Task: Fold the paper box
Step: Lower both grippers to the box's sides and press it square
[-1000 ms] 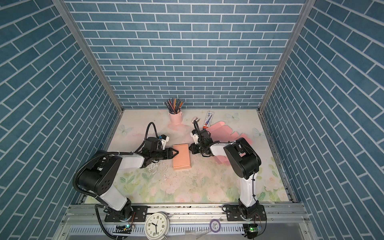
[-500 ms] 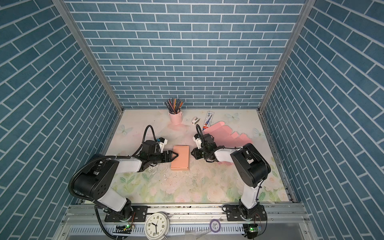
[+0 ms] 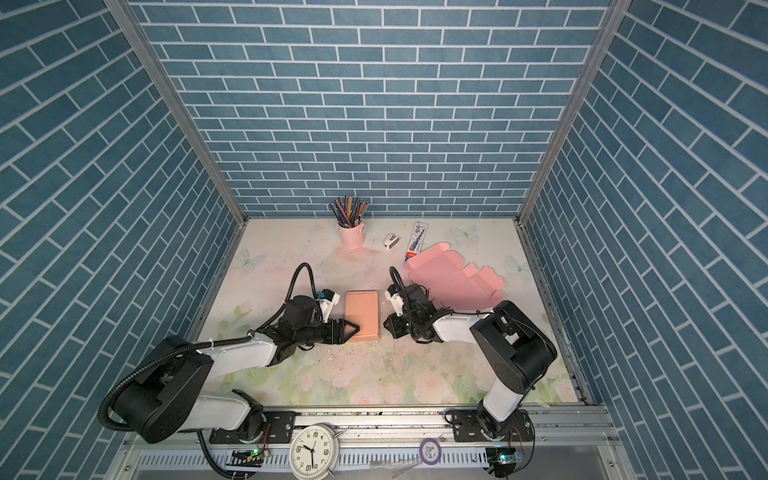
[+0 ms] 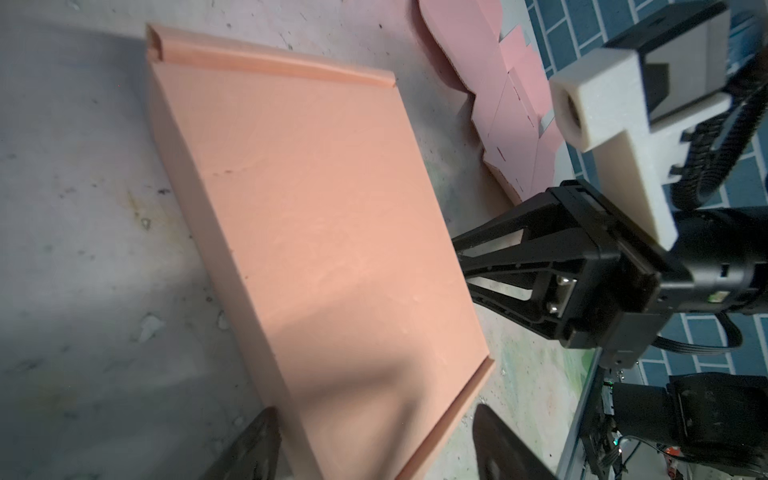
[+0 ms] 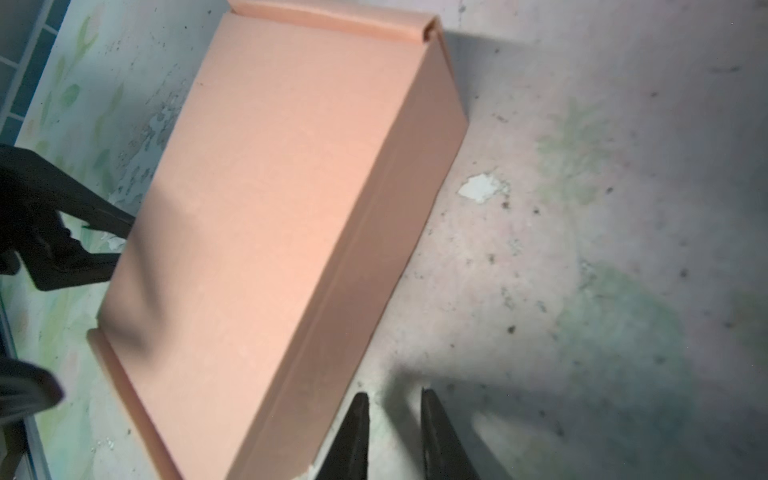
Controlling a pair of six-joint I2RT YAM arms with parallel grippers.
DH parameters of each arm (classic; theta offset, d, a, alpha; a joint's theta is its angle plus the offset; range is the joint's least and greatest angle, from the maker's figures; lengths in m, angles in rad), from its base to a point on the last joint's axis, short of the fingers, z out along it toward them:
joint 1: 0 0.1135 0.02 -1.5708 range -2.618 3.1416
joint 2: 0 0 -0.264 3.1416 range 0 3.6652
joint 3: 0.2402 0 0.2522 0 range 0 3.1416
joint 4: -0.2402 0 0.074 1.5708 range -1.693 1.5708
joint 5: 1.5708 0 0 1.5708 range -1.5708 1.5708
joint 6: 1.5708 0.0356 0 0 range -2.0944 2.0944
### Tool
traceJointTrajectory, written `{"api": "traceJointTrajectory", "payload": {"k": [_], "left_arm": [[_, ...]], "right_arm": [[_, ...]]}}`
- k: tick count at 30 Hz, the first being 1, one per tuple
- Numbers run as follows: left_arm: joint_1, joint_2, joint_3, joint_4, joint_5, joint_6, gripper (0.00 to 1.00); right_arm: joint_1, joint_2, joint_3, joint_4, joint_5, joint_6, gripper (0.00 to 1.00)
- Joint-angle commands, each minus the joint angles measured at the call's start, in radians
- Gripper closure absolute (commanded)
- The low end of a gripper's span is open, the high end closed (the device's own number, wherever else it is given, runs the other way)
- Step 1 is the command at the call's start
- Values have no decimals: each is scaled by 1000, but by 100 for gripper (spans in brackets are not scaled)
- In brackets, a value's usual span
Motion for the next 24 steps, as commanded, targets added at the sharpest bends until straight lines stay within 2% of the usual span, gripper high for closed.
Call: {"api": "traceJointTrajectory", "payload": {"k": [1,10,18,24], "left_arm": [[-24,-1,-11,18,-32,-27,27],[-75,29,-11,92,-47,-71,32],[-104,28,-1,115,-48,-92,34],[-92,10,3,68,-68,-76,34]], "right_arm": [[25,-3,-5,23,22,45,76],[77,24,35,41,12,64,76],[115,25,58,96,-50,103,77],[102,12,32,57,-9,82,77]]}}
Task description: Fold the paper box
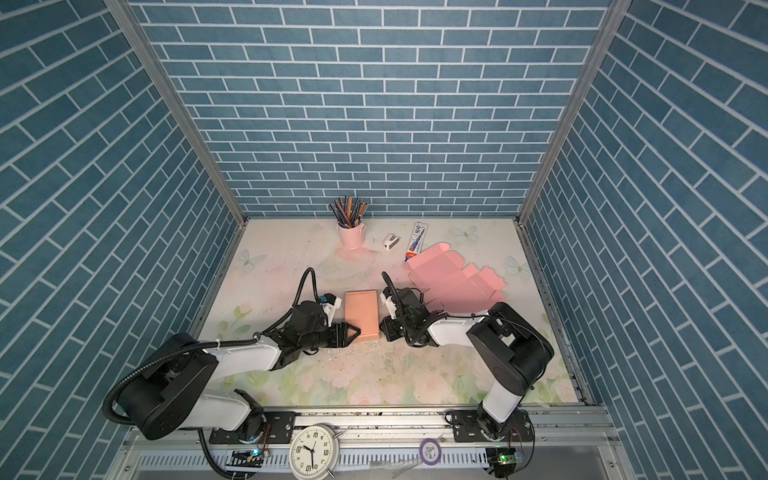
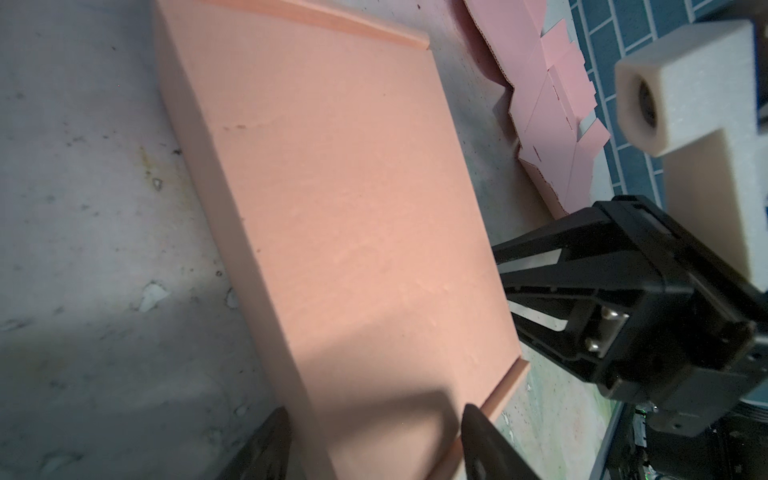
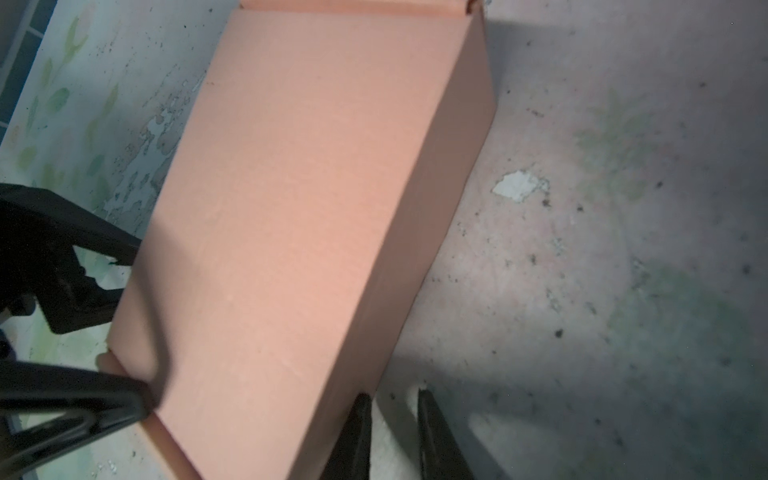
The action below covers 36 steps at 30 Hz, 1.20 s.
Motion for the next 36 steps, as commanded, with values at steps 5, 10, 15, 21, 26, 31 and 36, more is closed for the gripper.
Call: {"api": "traceJointTrajectory", "payload": {"k": [5,10,15,21,26,31,36], "left_arm": [[13,-21,2,17,60,4,32],[47,-70,-14,-45,41,13,23],[53,-197,-12,-192,-19,37,23],[-34,-317,30,-368,-64,82,22],[-123,-344,39,-400,-41,77,22],[-222,-360,-6,-339,0,44,21],[-310,-340,-42,-237,-32,10,21]], "right_arm": [[7,-22,-56,84,-91,26,75],[-22,-82,-92,48,-65,25,70],[-63,-182,-100,-56,-32,-8,62],[-112,-246,-12,-154,-61,-78,48],[-135,-159,139,-219,-96,-149,41],[-156,-32,280,-242,-147,-164,34],[-174,77,363,-174,-243,-127,30]]}}
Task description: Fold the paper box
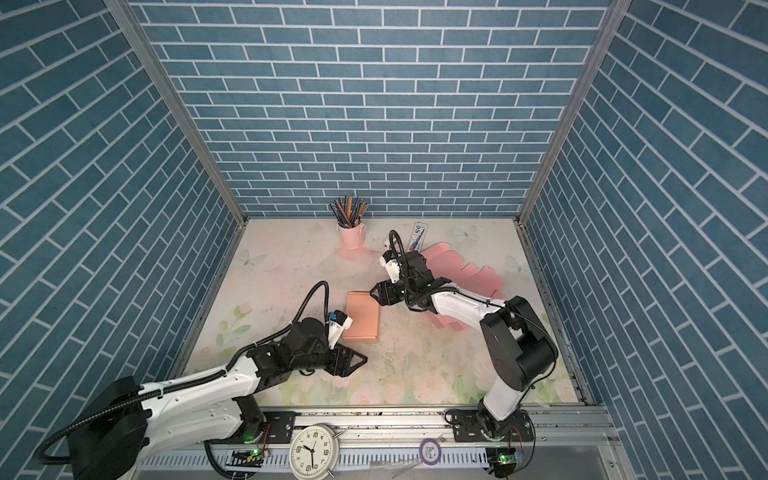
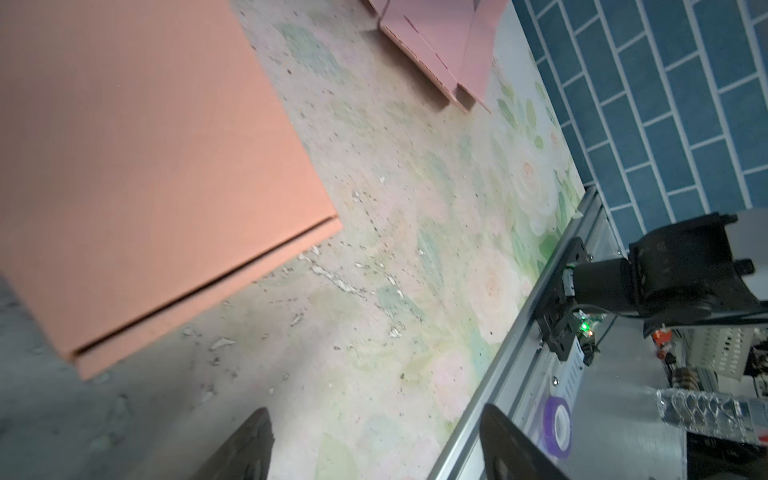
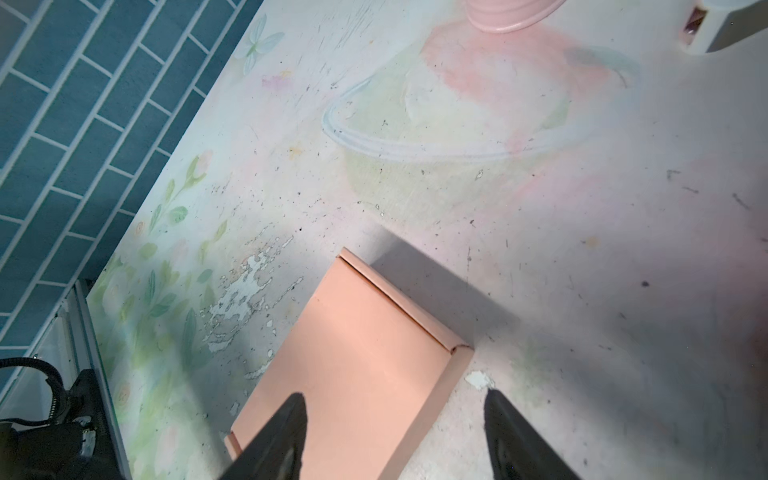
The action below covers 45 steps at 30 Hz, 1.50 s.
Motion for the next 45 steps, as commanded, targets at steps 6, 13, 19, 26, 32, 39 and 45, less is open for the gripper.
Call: {"api": "traceJointTrajectory", "payload": {"k": [6,13,19,26,32,39,45], "left_arm": [[-39,93,-28,177,-37,-26,21],[-40,177,-5,230,-83,-25,20],[-3,195,-7,270,-124,-31,21],[92,194,-29,313,-70,-27,22],[190,195,-58,359,-1,-25,24],[297,161,-57,340,39,7,26],[374,163,-59,357,76,23,27]], "right_arm": [[-20,172,139,29,-126,-3,27],[-28,274,211,39,-172,0,29],[-27,305,229,30,-202,-11,30],[-28,279,186,28,-207,-22,36],[-28,242,126,43,-214,-20,41],[-26,188,49,72,-220,-1,42],[-16,149,-6,85,-222,7,42]]}}
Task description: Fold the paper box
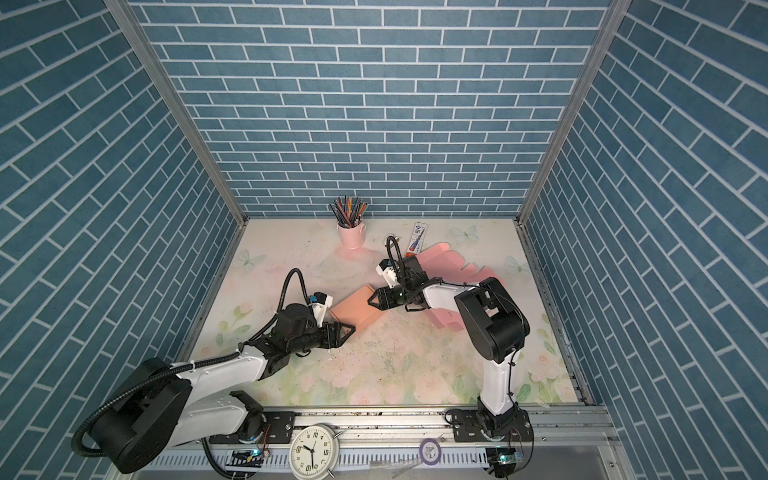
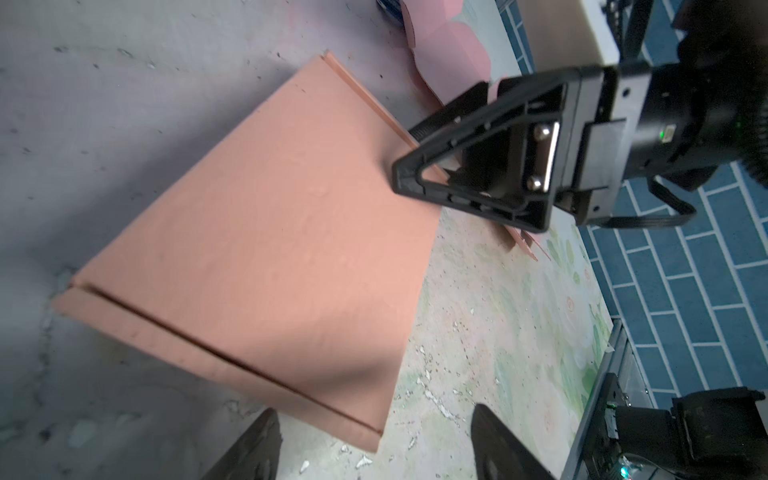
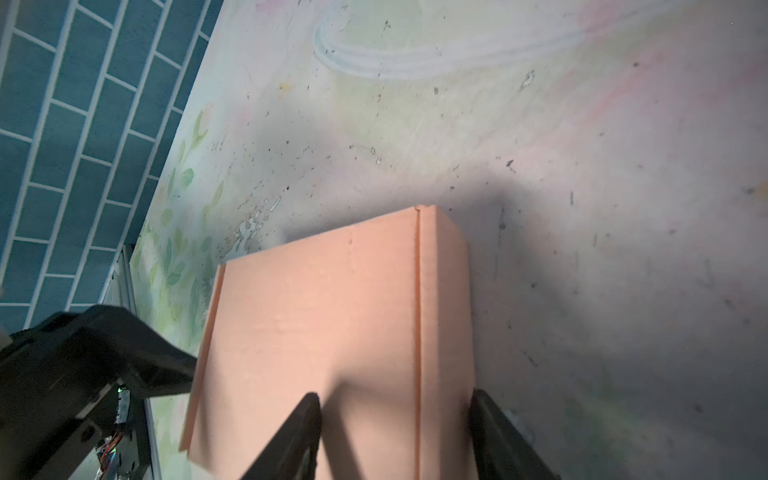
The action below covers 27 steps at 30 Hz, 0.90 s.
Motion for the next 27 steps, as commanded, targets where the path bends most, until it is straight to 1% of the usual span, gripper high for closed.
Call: {"api": "traceJointTrajectory", "payload": {"k": [1,11,15,19,27], "left_arm": [[38,-4,-3,44,37,26,28],[149,69,22,58,59,41,32],[201,112,54,34,53,60,33],[239,133,94,-14,3,95,34],[310,218,153,34,41,95,37]], "right_arm": [[15,-42,-24,19,-26,7,42],[47,-35,-14,42,-32,35,42],[56,-7,23,43,-42,41,42],[62,20,62,44,-51,44,42],[65,102,164,49,-64,53,42]]}}
